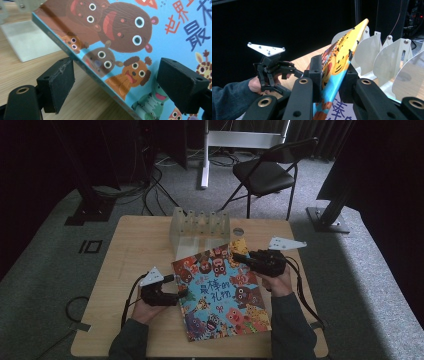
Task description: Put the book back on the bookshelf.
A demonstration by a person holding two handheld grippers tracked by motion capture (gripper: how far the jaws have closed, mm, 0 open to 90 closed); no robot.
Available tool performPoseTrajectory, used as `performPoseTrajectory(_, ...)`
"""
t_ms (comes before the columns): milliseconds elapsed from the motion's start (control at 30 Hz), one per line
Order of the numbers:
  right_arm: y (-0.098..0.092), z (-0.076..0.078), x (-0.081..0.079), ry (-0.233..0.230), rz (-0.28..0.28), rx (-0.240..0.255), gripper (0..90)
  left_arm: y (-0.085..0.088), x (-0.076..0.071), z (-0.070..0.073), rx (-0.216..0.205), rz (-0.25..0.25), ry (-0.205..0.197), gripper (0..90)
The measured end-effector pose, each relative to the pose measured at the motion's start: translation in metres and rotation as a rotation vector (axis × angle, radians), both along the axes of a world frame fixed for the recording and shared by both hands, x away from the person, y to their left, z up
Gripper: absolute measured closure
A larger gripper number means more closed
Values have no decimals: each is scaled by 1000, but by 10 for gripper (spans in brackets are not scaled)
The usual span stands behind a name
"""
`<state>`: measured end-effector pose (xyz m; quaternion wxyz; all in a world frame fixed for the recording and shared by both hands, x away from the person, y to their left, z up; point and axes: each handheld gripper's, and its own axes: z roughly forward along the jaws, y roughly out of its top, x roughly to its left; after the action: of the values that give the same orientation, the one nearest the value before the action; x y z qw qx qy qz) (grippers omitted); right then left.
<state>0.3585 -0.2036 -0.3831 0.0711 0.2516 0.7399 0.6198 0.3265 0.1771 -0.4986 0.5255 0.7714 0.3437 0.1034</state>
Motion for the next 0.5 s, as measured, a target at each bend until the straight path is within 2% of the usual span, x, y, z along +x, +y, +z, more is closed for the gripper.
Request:
performPoseTrajectory(133,0,0,-1,-5,4,4,764,1,4,-2,-24,-24,-8,137)
performPoseTrajectory(300,-2,-1,-1,-11,13,25,766,-1,10,-3,-56,-65,-24,78)
performPoseTrajectory(400,-4,-3,-2,-12,18,35,767,-3,16,-4,-74,-83,-4,28)
performPoseTrajectory(433,-4,-3,-1,-12,21,39,767,-5,19,-5,-102,-107,11,27)
performPoseTrajectory(467,-4,-3,-1,-12,21,39,767,-5,19,-5,-102,-107,11,27)
performPoseTrajectory(500,-4,-4,-1,-12,24,41,767,-8,22,-5,-120,-127,29,22)
